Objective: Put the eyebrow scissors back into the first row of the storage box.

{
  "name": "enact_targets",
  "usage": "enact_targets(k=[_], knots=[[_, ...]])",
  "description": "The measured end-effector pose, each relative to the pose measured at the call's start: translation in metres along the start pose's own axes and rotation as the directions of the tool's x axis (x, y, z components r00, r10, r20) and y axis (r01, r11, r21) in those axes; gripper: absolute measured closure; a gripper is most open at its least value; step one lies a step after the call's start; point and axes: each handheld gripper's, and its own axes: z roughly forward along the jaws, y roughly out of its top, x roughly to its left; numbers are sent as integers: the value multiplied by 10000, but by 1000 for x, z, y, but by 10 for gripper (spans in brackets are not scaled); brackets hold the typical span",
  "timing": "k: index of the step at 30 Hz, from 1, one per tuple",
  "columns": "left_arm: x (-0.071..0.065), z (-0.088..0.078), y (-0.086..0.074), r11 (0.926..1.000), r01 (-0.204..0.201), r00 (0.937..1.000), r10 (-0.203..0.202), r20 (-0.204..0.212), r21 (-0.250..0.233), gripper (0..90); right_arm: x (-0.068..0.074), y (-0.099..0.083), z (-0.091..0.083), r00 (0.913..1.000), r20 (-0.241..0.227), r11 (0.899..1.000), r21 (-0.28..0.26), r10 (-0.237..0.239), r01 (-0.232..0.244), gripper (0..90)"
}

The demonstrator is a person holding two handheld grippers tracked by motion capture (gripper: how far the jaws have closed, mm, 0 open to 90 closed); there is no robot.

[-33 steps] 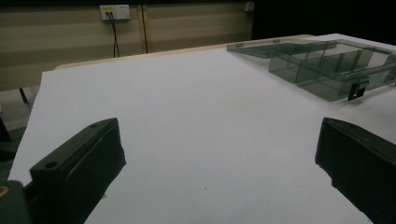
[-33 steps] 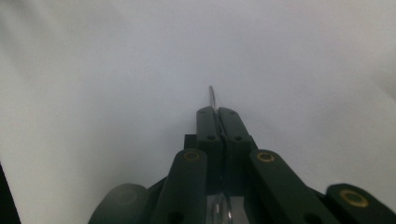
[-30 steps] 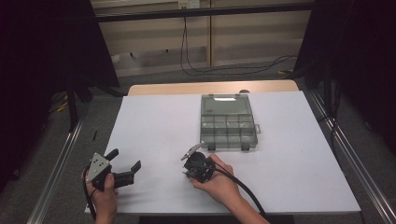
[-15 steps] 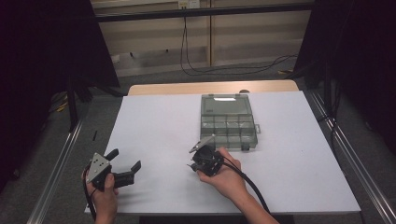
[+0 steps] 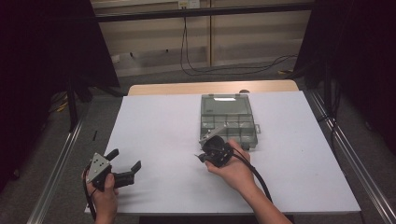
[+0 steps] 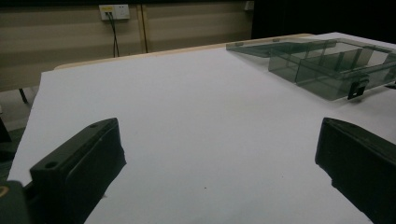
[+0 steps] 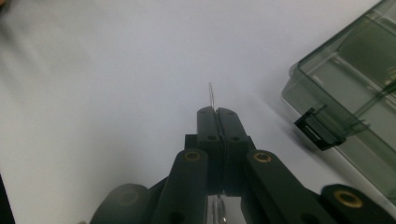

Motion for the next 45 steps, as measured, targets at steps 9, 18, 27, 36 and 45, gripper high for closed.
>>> enact_targets(k=[9, 18, 27, 36, 45], knots=[[-1, 0, 0, 10000, 85, 9999, -85, -67, -18, 8, -12, 4, -9, 9999, 135, 9999, -148, 76, -74, 897], [-1, 0, 0, 10000, 76, 9999, -76, -71, -14, 8, -21, 7, -15, 9995, 196, 9993, -269, 249, -244, 898], [-1, 0, 0, 9999, 139, 9999, -139, -10, -71, 8, -28, 10, -21, 9991, 205, 9988, -336, 370, -363, 899], [0, 0, 0, 10000, 40, 10000, -40, -29, -9, 8, -41, 14, -32, 9983, 424, 9981, -490, 394, -373, 899], [0, 0, 0, 10000, 22, 10000, -22, 42, -3, 8, -52, 14, -37, 9961, 611, 9960, -664, 642, -601, 900]])
